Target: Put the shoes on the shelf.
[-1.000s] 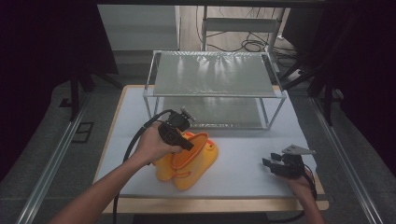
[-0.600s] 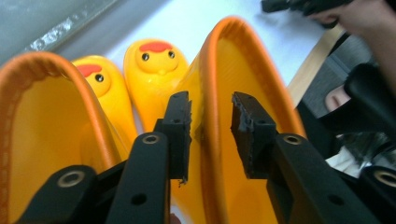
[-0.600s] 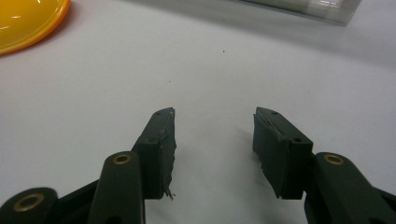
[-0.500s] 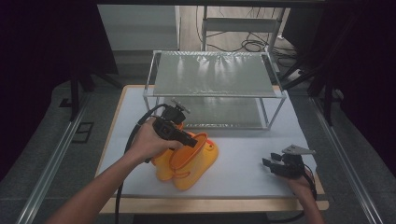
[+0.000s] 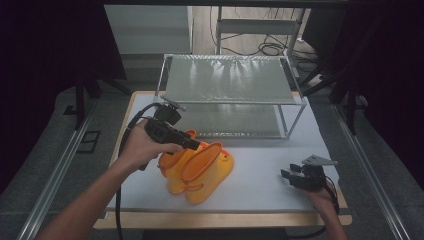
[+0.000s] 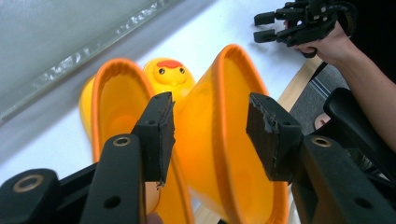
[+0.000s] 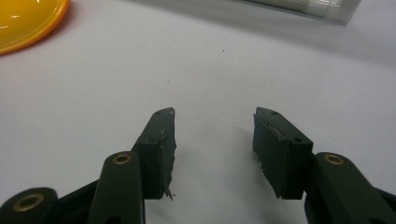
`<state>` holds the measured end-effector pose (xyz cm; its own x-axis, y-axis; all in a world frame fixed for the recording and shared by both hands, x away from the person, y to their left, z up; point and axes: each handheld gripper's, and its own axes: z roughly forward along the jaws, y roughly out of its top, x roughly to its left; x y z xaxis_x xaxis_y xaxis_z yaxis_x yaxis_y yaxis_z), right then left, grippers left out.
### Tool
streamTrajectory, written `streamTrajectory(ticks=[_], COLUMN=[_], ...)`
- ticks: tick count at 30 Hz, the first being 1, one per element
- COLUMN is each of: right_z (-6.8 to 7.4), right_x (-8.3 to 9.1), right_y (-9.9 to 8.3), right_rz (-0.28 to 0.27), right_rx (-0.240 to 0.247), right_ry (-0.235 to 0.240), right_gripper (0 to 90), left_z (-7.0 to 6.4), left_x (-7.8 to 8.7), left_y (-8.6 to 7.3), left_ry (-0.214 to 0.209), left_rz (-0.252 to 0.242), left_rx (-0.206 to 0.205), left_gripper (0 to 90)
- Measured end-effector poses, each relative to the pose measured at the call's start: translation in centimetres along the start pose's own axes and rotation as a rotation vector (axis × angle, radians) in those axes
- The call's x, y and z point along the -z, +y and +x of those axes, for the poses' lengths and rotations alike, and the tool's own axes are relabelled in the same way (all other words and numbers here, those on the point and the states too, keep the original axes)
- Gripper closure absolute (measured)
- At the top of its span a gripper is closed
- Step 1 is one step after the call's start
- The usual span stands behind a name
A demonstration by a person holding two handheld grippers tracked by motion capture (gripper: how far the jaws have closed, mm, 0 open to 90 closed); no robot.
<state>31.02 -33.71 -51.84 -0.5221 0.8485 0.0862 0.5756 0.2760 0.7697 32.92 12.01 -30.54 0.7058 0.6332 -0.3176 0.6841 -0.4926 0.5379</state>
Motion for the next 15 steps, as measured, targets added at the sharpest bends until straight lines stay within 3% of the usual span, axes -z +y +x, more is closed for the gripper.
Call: streamTrajectory(ticks=[9,15], right_z=[0.0,0.0], right_x=[0.0,0.0], right_y=[0.0,0.0], right_rz=[0.003,0.003], right_rx=[-0.003,-0.003], right_ry=[0.001,0.001], right_gripper=[48.8,48.8], left_z=[0.8,0.6], left_x=[-1.1,-2.5], left_y=[-0.6,-0.4], left_ry=[-0.021,-0.020], left_rz=[0.040,0.087], left_rx=[0.022,0.009], left_gripper=[45.0,42.1])
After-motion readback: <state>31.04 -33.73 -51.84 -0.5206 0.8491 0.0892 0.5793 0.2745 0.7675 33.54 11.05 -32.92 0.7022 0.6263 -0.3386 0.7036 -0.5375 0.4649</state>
